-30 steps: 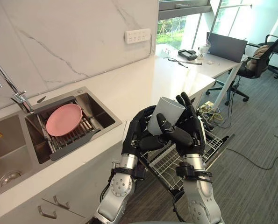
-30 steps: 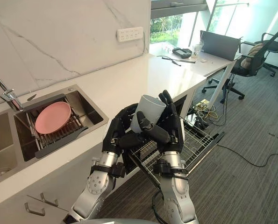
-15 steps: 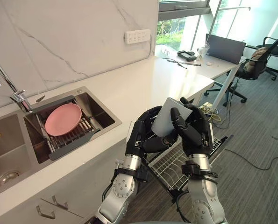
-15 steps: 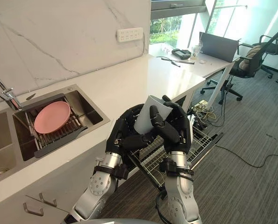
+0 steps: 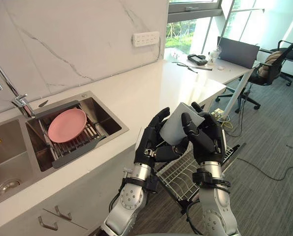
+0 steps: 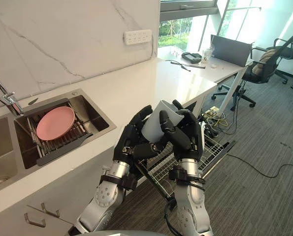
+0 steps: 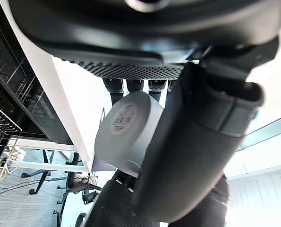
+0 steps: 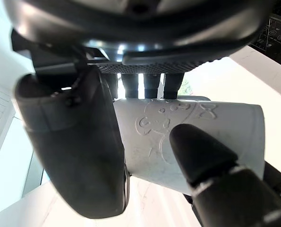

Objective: Walk over to the sink, pick up the cup, carry it to the dishwasher, place the cup inside the dishwasher, then close the dishwasher door

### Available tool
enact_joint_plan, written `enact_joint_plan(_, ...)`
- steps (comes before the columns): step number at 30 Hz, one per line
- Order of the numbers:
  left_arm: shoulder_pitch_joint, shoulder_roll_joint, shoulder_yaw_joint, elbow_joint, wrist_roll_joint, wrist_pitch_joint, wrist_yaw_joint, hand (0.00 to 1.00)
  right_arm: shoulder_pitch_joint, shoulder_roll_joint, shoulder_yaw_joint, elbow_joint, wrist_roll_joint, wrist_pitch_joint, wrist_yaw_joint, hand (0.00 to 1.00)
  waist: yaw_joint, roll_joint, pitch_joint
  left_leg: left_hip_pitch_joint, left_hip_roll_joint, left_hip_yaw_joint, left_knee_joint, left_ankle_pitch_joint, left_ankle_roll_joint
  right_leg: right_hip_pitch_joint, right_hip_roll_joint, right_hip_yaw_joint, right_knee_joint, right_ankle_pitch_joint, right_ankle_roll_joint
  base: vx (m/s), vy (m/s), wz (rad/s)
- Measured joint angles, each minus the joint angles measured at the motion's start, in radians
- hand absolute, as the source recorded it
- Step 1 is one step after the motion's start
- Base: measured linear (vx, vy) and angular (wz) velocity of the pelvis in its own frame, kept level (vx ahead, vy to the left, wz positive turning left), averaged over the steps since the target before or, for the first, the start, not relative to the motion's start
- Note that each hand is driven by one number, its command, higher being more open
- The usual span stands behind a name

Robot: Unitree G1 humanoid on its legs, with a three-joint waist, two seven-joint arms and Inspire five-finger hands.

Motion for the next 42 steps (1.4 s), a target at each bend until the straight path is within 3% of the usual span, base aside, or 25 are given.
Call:
enact_joint_plan(5, 0.000, -0.003, 0.037, -0.061, 0.001, -0.007, -0.027, 0.90, 0.000, 0.012, -0.056, 0.001, -0.025, 0.028, -0.001, 0.30, 0.000, 0.000, 0.000, 0.000, 0.000, 0.001, -0.001, 0.000, 0.000, -0.001, 0.000, 0.001, 0.000, 0.000, 0.000, 0.00, 0.000, 0.00)
enact_joint_plan(15, 0.067, -0.008, 0.212, -0.065, -0.075, -0.017, -0.045, 0.90, -0.001, 0.026, -0.238, 0.001, -0.087, 0.031, -0.023, 0.30, 0.000, -0.001, 0.001, 0.003, 0.000, 0.006, -0.007, 0.000, 0.000, -0.004, 0.001, 0.005, -0.002, 0.000, 0.001, 0.00, 0.000, 0.00)
enact_joint_plan(23, 0.150, -0.004, 0.199, -0.044, -0.201, -0.016, -0.174, 0.90, -0.001, 0.026, -0.290, 0.005, -0.099, 0.055, -0.022, 0.30, 0.000, -0.002, 0.009, 0.003, 0.000, 0.010, -0.010, -0.001, 0.000, -0.007, 0.001, 0.009, -0.002, 0.000, 0.001, 0.00, 0.000, 0.00)
enact_joint_plan(32, 0.212, 0.018, 0.180, 0.251, -0.308, 0.047, -0.326, 0.90, 0.000, 0.024, -0.342, 0.093, -0.094, 0.077, -0.006, 0.30, -0.010, 0.001, 0.044, 0.002, 0.000, 0.013, -0.010, -0.001, 0.000, -0.011, 0.001, 0.012, -0.002, 0.000, 0.001, 0.00, 0.000, 0.00)
enact_joint_plan(42, 0.252, 0.032, 0.226, 0.494, -0.243, 0.068, -0.359, 0.90, 0.024, 0.024, -0.372, 0.170, -0.099, 0.088, 0.044, 0.30, -0.025, 0.009, 0.052, 0.000, 0.000, 0.005, -0.013, 0.000, -0.001, -0.009, -0.001, 0.002, -0.005, -0.001, 0.002, 0.00, 0.000, 0.02)
